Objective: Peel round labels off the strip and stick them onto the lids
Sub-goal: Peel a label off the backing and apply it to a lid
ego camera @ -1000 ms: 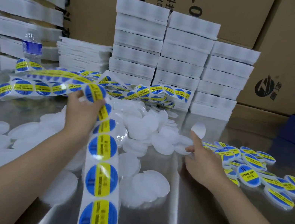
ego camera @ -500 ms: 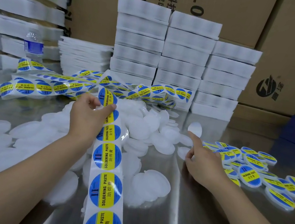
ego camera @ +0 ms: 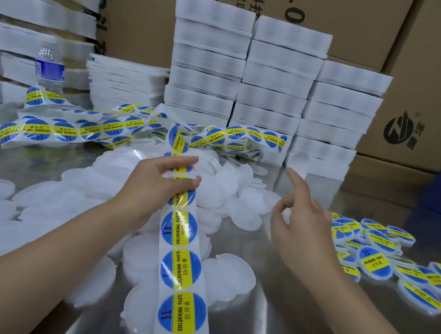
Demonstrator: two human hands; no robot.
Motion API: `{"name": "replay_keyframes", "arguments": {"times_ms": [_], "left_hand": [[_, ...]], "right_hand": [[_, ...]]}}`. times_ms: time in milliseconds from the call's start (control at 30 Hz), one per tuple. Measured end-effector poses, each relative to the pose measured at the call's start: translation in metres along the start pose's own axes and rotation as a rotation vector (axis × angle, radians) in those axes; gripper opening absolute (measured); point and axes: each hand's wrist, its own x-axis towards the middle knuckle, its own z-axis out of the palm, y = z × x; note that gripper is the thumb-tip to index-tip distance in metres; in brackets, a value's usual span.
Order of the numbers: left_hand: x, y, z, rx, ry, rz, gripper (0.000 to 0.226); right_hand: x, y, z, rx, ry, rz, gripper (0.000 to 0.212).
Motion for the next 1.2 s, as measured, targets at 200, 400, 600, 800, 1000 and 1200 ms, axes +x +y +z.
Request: {"name": "replay_keyframes", "arguments": {"times_ms": [200,400,600,800,1000,1200], "left_hand": [[-0.01,0.005,0.007,-0.007,-0.071,0.02,0.011],[-0.027,0.01,0.017,0.116,-0.39,-0.028,0.027],[-0.026,0.009,0.014,0.048,-0.412,-0.156,0.016],[-0.025,0.004,0.013,-0.016,-0.371,-0.24,0.018],[-0.025,0.002,0.014,0.024,-0.37,-0.276,0.014],[-0.026,0.004,0.013,0.003,-0.412,-0.265,0.029]], "right_hand": [[-0.007,-0.027,-0.004,0.802,-0.095,0.24,0.061],[-0.005,-0.023,-0.002,1.361,-0.39,0.532,0.069],[-0.005,-0.019,0.002,1.328,-0.386,0.534,0.058],[-0.002,-0.02,-0.003,1.449,-0.3,0.546,0.034],[-0.005,-0.023,-0.003,1.534,-0.419,0.557,0.026],[-0.006,-0.023,0.004,1.433,-0.439,0.616,0.027]]}}
